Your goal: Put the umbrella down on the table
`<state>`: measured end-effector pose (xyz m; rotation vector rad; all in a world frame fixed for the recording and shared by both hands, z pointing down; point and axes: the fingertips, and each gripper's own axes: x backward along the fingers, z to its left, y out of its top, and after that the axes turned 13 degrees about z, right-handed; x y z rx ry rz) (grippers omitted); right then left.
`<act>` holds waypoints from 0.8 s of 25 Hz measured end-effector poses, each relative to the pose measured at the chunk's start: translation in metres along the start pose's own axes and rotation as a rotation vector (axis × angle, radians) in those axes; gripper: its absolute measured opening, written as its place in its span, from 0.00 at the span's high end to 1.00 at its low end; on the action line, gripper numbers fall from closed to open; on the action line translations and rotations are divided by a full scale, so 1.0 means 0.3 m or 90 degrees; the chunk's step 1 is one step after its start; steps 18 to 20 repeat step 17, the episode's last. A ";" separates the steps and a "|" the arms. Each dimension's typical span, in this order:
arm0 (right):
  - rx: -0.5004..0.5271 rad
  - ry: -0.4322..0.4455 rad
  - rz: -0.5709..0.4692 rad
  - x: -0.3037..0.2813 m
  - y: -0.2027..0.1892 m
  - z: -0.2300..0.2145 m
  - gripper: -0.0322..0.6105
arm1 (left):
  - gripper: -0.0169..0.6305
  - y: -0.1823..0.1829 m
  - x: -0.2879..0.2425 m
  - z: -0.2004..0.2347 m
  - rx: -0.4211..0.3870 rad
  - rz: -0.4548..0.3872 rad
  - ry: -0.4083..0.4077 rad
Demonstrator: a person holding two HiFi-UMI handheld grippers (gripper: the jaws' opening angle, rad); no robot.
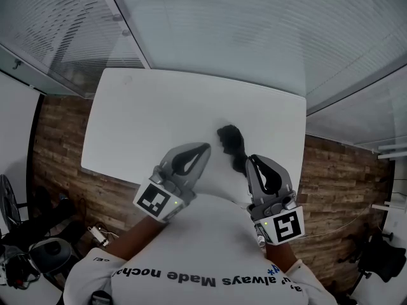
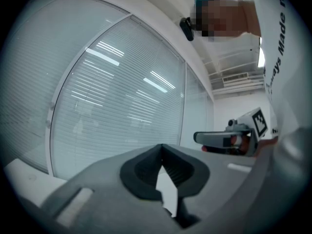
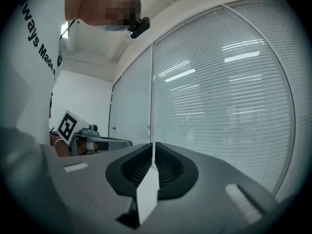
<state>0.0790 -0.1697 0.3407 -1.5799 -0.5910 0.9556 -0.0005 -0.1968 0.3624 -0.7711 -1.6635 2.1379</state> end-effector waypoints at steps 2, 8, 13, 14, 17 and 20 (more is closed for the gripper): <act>0.002 -0.003 0.001 -0.004 -0.001 0.002 0.92 | 0.97 -0.001 0.002 0.004 -0.002 -0.001 0.000; 0.000 -0.008 0.006 -0.045 0.000 -0.014 0.92 | 0.97 0.003 -0.010 0.036 0.001 -0.002 -0.003; 0.000 -0.007 0.008 -0.050 -0.005 -0.011 0.92 | 0.97 -0.004 -0.007 0.040 0.003 -0.001 -0.003; -0.001 -0.007 0.007 -0.051 -0.005 -0.012 0.92 | 0.97 -0.005 -0.006 0.042 0.001 -0.001 -0.002; 0.001 -0.006 0.006 -0.054 -0.007 -0.016 0.92 | 0.97 -0.005 -0.007 0.044 -0.006 -0.003 -0.002; 0.001 -0.006 0.006 -0.054 -0.007 -0.016 0.92 | 0.97 -0.005 -0.007 0.044 -0.006 -0.003 -0.002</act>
